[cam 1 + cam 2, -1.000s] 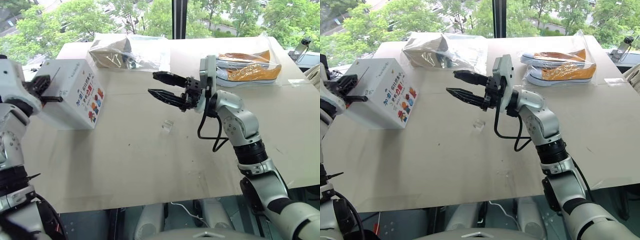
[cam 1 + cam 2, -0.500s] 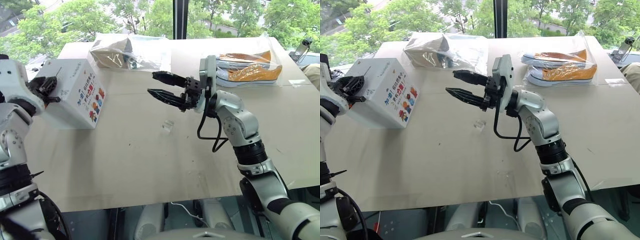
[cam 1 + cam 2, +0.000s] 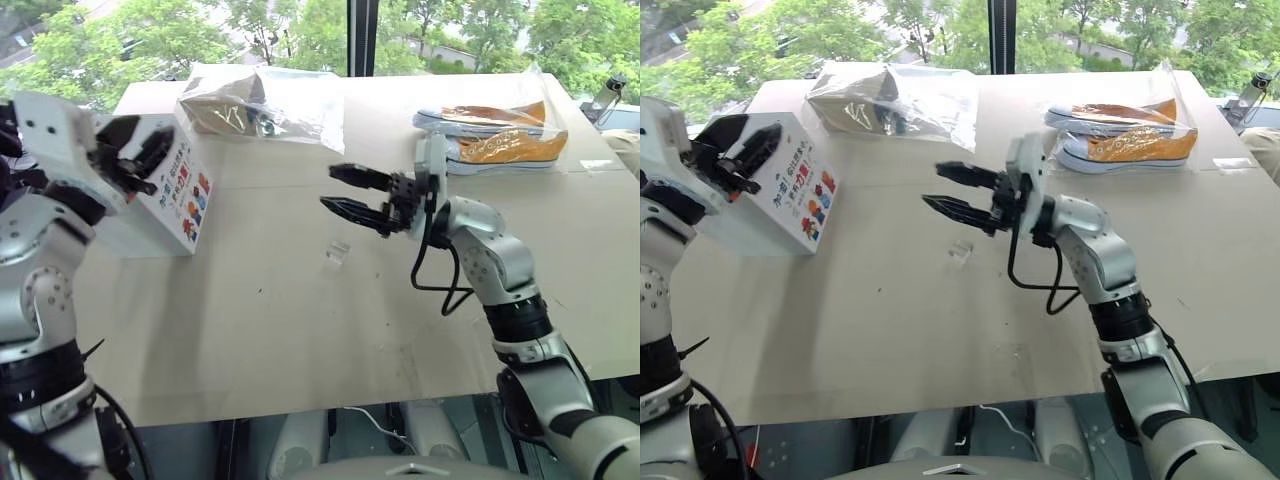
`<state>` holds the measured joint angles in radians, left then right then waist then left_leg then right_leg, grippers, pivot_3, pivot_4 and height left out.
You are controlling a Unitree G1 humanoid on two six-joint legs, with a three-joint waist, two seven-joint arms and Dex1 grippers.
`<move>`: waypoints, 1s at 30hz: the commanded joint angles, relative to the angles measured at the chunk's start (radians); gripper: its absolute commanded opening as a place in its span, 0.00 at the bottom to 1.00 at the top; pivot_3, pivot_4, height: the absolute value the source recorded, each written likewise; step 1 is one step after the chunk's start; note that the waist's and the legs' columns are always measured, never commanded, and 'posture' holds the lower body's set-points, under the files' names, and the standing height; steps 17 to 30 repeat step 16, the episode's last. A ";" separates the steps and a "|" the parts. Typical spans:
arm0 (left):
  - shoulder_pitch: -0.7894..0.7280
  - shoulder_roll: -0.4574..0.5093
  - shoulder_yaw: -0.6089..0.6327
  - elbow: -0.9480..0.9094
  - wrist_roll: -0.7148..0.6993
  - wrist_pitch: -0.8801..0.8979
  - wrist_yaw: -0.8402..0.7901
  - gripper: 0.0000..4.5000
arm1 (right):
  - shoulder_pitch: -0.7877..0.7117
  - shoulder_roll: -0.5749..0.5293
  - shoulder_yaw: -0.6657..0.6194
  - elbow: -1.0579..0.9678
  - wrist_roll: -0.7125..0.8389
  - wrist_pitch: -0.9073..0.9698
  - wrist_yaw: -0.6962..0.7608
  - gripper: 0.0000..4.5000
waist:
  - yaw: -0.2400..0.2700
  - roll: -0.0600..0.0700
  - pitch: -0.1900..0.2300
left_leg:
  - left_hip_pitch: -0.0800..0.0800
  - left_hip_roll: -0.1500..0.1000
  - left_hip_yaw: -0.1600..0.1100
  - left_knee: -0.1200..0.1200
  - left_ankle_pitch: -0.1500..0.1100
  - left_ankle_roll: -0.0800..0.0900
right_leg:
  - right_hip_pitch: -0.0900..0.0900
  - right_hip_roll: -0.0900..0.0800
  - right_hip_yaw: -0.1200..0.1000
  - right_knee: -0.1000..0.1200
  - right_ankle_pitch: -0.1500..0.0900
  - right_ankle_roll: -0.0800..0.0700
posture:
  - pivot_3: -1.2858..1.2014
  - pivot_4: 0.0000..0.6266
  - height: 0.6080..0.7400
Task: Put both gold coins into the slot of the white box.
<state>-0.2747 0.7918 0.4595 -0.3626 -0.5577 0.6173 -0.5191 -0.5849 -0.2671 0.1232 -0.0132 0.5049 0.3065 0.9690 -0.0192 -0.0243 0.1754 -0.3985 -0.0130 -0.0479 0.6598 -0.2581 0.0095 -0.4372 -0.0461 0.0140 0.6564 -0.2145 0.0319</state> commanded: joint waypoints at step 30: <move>0.605 -0.286 -0.350 -0.205 0.160 -0.274 -0.068 0.99 | 0.487 -0.299 -0.155 0.071 -0.160 -0.305 0.054 1.00 | 0.007 0.002 0.000 | 0.022 0.005 0.010 -0.003 -0.001 0.003 | 0.021 0.010 0.004 -0.005 -0.006 0.000 | 0.52 0.24 1.00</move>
